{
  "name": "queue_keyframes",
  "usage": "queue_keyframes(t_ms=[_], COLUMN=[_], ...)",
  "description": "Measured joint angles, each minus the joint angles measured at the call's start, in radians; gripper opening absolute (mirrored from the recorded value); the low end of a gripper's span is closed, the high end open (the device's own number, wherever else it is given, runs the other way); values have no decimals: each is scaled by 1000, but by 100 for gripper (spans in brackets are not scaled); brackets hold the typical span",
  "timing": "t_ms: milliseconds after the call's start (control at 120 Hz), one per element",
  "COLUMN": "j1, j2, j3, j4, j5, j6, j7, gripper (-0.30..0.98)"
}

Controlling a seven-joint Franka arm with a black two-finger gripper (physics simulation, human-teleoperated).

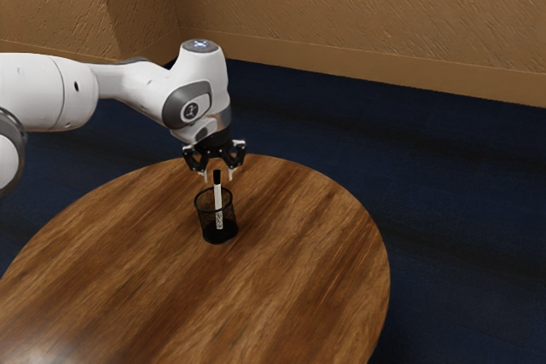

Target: Take the marker out of the pen holder and place it to the left of the pen holder.

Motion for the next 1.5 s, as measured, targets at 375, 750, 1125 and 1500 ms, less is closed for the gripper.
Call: queue_keyframes(t_ms=[375,750,1125,1500], j1=[15,11,15,15], j2=[-38,-39,-67,-144], j3=[0,-2,-2,0], j4=[-43,-43,-74,-80], j5=[-65,-86,-109,-142], j6=[3,3,3,7], j7=[61,91,104,120], gripper=[23,12,5,-7])
